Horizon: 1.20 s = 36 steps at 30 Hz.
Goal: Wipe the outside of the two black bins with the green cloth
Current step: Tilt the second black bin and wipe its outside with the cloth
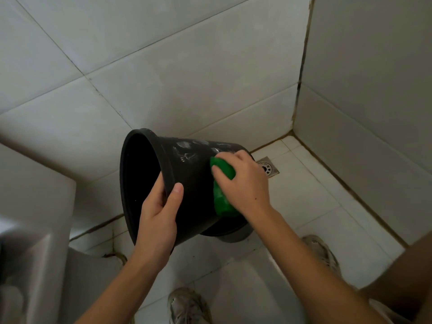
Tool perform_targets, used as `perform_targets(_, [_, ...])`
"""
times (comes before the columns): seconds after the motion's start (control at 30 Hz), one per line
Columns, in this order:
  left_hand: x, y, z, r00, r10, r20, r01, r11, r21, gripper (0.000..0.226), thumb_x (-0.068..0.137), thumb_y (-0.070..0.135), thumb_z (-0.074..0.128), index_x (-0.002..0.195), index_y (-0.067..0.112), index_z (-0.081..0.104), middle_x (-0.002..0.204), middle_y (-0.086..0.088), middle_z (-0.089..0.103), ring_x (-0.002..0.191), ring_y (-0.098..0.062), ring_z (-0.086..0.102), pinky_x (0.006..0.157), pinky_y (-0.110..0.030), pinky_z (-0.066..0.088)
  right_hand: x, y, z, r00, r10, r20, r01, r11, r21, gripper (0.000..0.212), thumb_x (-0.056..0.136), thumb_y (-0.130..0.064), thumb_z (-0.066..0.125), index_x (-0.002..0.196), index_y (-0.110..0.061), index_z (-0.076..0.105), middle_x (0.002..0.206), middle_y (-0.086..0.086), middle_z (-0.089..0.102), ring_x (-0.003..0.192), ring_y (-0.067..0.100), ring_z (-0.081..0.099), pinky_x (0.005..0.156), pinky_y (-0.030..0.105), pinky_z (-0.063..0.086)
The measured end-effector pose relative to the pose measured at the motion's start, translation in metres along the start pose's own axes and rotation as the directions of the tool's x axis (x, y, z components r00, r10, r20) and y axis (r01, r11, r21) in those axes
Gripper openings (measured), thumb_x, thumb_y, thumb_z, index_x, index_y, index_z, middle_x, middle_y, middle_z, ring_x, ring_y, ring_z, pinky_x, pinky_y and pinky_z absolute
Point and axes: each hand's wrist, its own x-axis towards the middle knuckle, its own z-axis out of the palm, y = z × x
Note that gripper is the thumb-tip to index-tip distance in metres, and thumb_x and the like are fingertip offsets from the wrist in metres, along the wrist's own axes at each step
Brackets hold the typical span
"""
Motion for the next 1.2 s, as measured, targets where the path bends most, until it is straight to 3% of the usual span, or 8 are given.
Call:
perform_targets(0.1, [0.001, 0.000, -0.002, 0.999, -0.034, -0.019, 0.033, 0.998, -0.046, 0.044, 0.092, 0.026, 0.046, 0.135, 0.027, 0.052, 0.122, 0.007, 0.068, 0.113, -0.013, 0.064, 0.095, -0.039, 0.054, -0.009, -0.005, 0.003, 0.995, -0.098, 0.009, 0.098, 0.994, 0.052, 0.030, 0.089, -0.040, 0.058, 0.115, -0.028, 0.066, 0.097, -0.005, 0.058, 0.083, 0.010, 0.054, 0.067, 0.022, 0.041])
perform_targets(0.23, [-0.003, -0.001, 0.000, 1.000, -0.021, -0.009, 0.021, 1.000, -0.016, 0.041, 0.096, 0.022, 0.044, 0.134, 0.031, 0.053, 0.121, 0.014, 0.067, 0.113, -0.006, 0.063, 0.090, -0.024, 0.055, 0.011, 0.040, 0.002, 0.958, 0.284, -0.031, -0.284, 0.959, 0.007, 0.029, 0.093, -0.040, 0.055, 0.119, -0.030, 0.064, 0.106, -0.001, 0.060, 0.091, 0.014, 0.054, 0.068, 0.025, 0.033])
perform_targets(0.3, [-0.003, -0.002, 0.001, 1.000, -0.010, 0.001, 0.011, 1.000, -0.004, 0.040, 0.098, 0.017, 0.042, 0.135, 0.029, 0.052, 0.121, 0.014, 0.067, 0.112, -0.006, 0.063, 0.089, -0.023, 0.054, 0.016, 0.048, -0.001, 0.928, 0.370, -0.042, -0.371, 0.928, -0.023, 0.027, 0.094, -0.040, 0.054, 0.117, -0.031, 0.065, 0.106, 0.000, 0.060, 0.092, 0.017, 0.055, 0.067, 0.025, 0.032])
perform_targets(0.43, [-0.002, -0.003, 0.002, 1.000, -0.015, 0.002, 0.015, 0.999, -0.044, 0.042, 0.095, 0.020, 0.045, 0.136, 0.025, 0.052, 0.122, 0.008, 0.068, 0.113, -0.011, 0.064, 0.091, -0.029, 0.055, 0.012, 0.011, -0.001, 0.994, 0.106, 0.014, -0.106, 0.994, -0.017, 0.028, 0.092, -0.041, 0.057, 0.117, -0.031, 0.065, 0.101, -0.005, 0.057, 0.085, 0.011, 0.049, 0.067, 0.025, 0.031])
perform_targets(0.53, [-0.005, -0.002, 0.000, 1.000, -0.027, 0.006, 0.028, 0.998, -0.062, 0.047, 0.089, 0.026, 0.047, 0.136, 0.026, 0.052, 0.123, 0.005, 0.067, 0.115, -0.013, 0.063, 0.092, -0.032, 0.055, 0.011, -0.005, -0.003, 0.995, -0.081, 0.059, 0.080, 0.996, 0.032, 0.026, 0.089, -0.040, 0.061, 0.113, -0.032, 0.067, 0.098, -0.007, 0.058, 0.087, 0.011, 0.054, 0.071, 0.027, 0.037])
perform_targets(0.77, [-0.007, -0.004, 0.003, 1.000, 0.008, 0.017, -0.008, 1.000, -0.019, 0.047, 0.089, 0.027, 0.047, 0.136, 0.030, 0.051, 0.125, 0.011, 0.066, 0.118, -0.009, 0.061, 0.097, -0.027, 0.052, 0.031, 0.028, -0.008, 0.967, 0.240, 0.086, -0.234, 0.969, -0.081, 0.027, 0.094, -0.041, 0.052, 0.115, -0.033, 0.065, 0.109, 0.000, 0.061, 0.091, 0.016, 0.052, 0.070, 0.028, 0.032])
perform_targets(1.0, [-0.008, -0.006, 0.003, 1.000, -0.021, 0.005, 0.021, 0.999, -0.027, 0.039, 0.098, 0.026, 0.050, 0.137, 0.029, 0.051, 0.128, 0.006, 0.065, 0.120, -0.016, 0.060, 0.101, -0.048, 0.049, 0.019, -0.011, -0.007, 0.987, -0.079, 0.139, 0.081, 0.997, -0.015, 0.026, 0.090, -0.044, 0.056, 0.113, -0.036, 0.066, 0.097, -0.010, 0.055, 0.090, 0.012, 0.054, 0.072, 0.027, 0.036])
perform_targets(1.2, [-0.014, -0.006, 0.006, 0.999, -0.040, 0.011, 0.040, 0.999, 0.024, 0.050, 0.092, 0.031, 0.047, 0.141, 0.036, 0.045, 0.132, 0.012, 0.062, 0.124, -0.010, 0.057, 0.107, -0.047, 0.044, 0.024, 0.024, -0.015, 0.970, 0.190, 0.153, -0.177, 0.980, -0.094, 0.026, 0.093, -0.044, 0.052, 0.115, -0.036, 0.063, 0.107, -0.002, 0.059, 0.092, 0.018, 0.053, 0.069, 0.029, 0.034])
